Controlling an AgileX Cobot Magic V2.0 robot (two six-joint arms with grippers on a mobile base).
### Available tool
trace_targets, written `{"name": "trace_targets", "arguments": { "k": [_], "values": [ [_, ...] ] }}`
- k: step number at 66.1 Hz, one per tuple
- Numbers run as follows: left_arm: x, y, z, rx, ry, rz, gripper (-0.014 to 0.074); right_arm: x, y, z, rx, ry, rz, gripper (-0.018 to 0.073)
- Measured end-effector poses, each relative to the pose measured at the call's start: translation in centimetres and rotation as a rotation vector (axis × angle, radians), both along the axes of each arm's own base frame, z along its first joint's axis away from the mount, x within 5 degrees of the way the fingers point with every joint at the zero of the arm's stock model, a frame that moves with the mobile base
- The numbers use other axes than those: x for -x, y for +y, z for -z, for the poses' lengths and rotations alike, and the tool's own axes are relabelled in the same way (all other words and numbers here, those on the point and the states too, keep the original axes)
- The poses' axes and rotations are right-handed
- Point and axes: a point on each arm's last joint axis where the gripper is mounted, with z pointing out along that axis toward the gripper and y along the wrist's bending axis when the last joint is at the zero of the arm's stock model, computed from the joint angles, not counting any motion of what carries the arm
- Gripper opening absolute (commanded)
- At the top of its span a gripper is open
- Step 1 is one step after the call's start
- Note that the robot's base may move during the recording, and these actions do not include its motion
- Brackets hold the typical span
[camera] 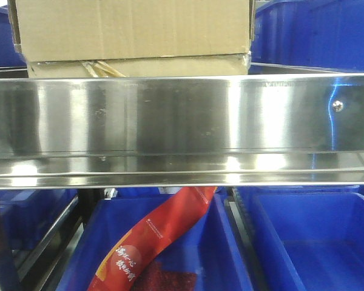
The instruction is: Stack two boxes on right shelf middle
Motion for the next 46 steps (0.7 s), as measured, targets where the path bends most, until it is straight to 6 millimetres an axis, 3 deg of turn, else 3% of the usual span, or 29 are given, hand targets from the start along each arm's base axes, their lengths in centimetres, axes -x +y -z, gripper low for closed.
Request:
{"name": "trace_targets", "arguments": {
  "k": [27, 46],
  "values": [
    [-0.2, 0.2, 0.7, -0.049, -0.018, -0.031, -0.0111, 0.0, 0.0, 0.0, -0.002, 0.0, 0.0, -0.0169],
    [1.1, 1.6, 7.4, -0.173, -0.016, -0.176, -0.0111, 0.0, 0.0, 0.0, -0.002, 0.0, 0.0, -0.0169]
  ]
}}
